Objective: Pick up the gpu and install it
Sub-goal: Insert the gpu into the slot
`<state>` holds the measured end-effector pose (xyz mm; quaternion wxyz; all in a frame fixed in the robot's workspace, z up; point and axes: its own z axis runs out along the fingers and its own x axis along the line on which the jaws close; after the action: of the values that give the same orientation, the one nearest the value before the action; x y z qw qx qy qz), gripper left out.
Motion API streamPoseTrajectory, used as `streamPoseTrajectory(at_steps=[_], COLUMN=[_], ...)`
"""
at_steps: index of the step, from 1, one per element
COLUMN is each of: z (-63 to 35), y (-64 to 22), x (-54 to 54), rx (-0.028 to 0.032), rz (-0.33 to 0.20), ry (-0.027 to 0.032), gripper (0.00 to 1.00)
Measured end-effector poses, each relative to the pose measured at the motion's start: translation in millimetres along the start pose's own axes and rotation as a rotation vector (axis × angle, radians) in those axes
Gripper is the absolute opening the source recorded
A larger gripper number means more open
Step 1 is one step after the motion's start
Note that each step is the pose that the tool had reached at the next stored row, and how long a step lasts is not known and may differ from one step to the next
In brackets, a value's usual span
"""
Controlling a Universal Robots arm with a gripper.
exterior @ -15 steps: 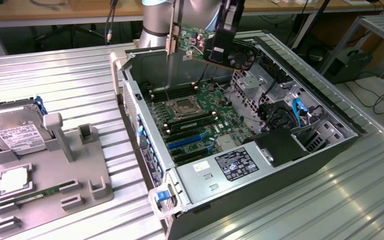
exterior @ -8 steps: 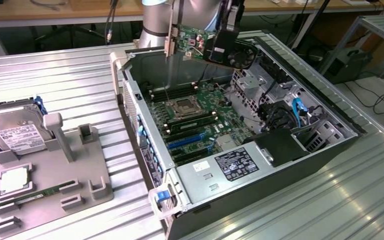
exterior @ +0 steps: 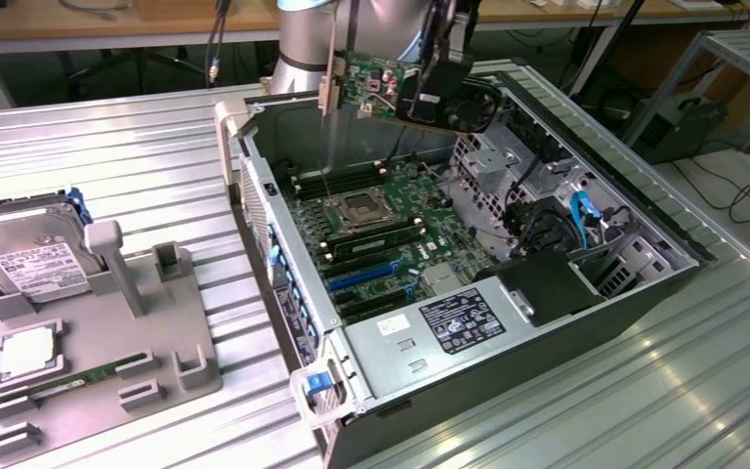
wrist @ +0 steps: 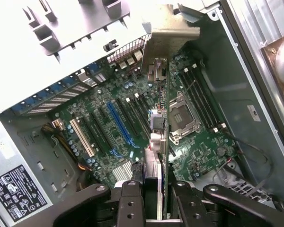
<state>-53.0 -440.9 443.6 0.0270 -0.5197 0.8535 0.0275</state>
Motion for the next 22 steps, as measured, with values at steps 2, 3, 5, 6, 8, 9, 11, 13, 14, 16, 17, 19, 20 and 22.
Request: streamPoseTrajectory(at_steps=[2,3,5,6,8,9,11,13,14,16,17,19,20,22], z=[0.1,0.3,0.5,0.6,0.8,0.9,1.0,1.0,1.1,1.3,1.3,1.4,1.5,1.7], y=[0.0,0.0,0.0,0.0,0.0,0.0,0.0,0.0,0.0,0.0,0.0,0.0,0.0,0.0], x=[0.0,0.0,0.0,0.0,0.1,0.1,0.1,0.1,0.1,0.1,0.1,0.1,0.1,0.1], rx=[-0.0015,-0.0021,-0.0029,-0.0038,-0.0054,-0.0062,-0.0076,-0.0091,-0.0104,-0.0126,-0.0132,-0.0145,-0.0151,-0.0163], rz=[-0.021,-0.028,-0.039,-0.05,-0.072,-0.083,-0.102,-0.121,-0.139,-0.168,-0.177,-0.193,-0.202,-0.218], ry=[0.0004,0.0005,0.0008,0.001,0.0014,0.0016,0.002,0.0024,0.0027,0.0032,0.0034,0.0037,0.0038,0.0041], gripper=[0.28,0.28,0.28,0.28,0.28,0.28,0.28,0.28,0.28,0.28,0.28,0.28,0.28,0.28])
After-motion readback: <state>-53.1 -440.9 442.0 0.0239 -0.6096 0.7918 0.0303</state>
